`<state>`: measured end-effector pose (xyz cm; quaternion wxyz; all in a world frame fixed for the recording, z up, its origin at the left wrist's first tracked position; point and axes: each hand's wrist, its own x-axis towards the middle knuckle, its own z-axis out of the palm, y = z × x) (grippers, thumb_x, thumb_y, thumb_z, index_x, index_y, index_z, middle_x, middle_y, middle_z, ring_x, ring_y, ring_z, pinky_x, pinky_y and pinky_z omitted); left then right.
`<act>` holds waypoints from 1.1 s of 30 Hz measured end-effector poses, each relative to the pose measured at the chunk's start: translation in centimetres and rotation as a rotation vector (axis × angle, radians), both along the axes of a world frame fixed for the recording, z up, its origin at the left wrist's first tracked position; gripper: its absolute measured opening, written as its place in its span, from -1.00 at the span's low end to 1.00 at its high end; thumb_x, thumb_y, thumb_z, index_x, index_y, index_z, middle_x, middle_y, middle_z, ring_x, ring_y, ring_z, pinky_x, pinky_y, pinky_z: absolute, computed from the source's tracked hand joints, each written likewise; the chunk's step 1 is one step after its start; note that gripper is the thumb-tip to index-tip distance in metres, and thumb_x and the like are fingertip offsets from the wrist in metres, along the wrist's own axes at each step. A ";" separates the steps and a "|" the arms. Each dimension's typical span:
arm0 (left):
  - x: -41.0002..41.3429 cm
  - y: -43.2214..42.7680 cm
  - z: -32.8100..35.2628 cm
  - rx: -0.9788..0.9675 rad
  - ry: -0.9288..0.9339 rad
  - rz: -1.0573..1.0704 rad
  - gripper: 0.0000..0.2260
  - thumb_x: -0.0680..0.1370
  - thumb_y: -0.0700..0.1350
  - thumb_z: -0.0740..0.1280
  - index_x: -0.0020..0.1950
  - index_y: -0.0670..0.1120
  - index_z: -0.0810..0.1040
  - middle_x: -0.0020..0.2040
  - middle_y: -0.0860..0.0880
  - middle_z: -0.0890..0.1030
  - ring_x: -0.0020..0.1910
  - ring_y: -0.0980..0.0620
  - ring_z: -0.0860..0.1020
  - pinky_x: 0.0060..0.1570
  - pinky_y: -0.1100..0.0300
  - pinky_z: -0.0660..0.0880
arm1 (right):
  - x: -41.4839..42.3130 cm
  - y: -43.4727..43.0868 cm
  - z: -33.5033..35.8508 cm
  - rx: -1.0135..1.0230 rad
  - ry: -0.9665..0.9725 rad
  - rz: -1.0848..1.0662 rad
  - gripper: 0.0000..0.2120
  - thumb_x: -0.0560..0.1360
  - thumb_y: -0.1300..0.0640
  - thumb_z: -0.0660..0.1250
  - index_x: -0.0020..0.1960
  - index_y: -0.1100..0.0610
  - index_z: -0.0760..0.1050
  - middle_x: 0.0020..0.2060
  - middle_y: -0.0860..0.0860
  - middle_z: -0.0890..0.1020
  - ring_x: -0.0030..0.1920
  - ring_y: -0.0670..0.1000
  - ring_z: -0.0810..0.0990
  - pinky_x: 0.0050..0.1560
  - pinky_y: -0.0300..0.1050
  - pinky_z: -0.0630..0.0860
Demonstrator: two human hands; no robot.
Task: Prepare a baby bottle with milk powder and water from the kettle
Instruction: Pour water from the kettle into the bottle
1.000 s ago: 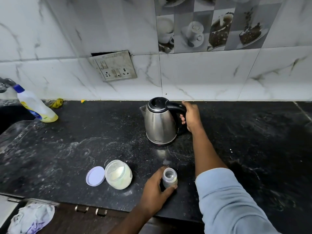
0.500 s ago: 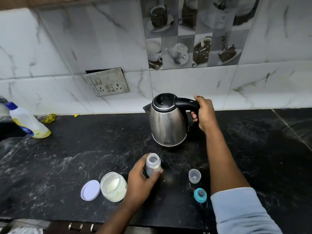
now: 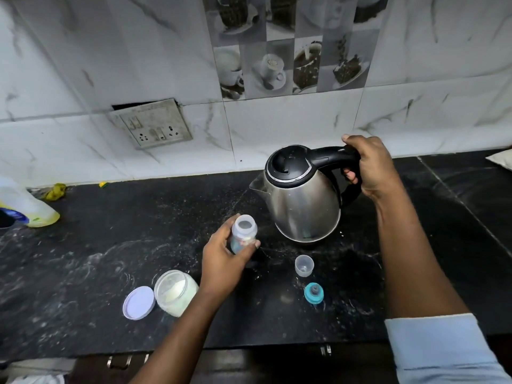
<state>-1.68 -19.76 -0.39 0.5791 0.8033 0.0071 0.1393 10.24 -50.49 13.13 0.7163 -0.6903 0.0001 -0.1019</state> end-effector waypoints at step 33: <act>-0.8 -1.5 -1.4 0.138 0.035 -0.064 -0.36 0.39 0.10 0.60 0.42 0.39 0.50 0.24 0.40 0.62 0.35 0.11 0.54 0.41 -0.05 0.54 | -3.5 0.2 1.3 -0.433 0.003 0.154 -0.39 0.52 -0.14 0.29 -0.49 0.32 0.38 -0.66 0.16 0.39 -0.67 0.05 0.28 -0.57 -0.29 0.26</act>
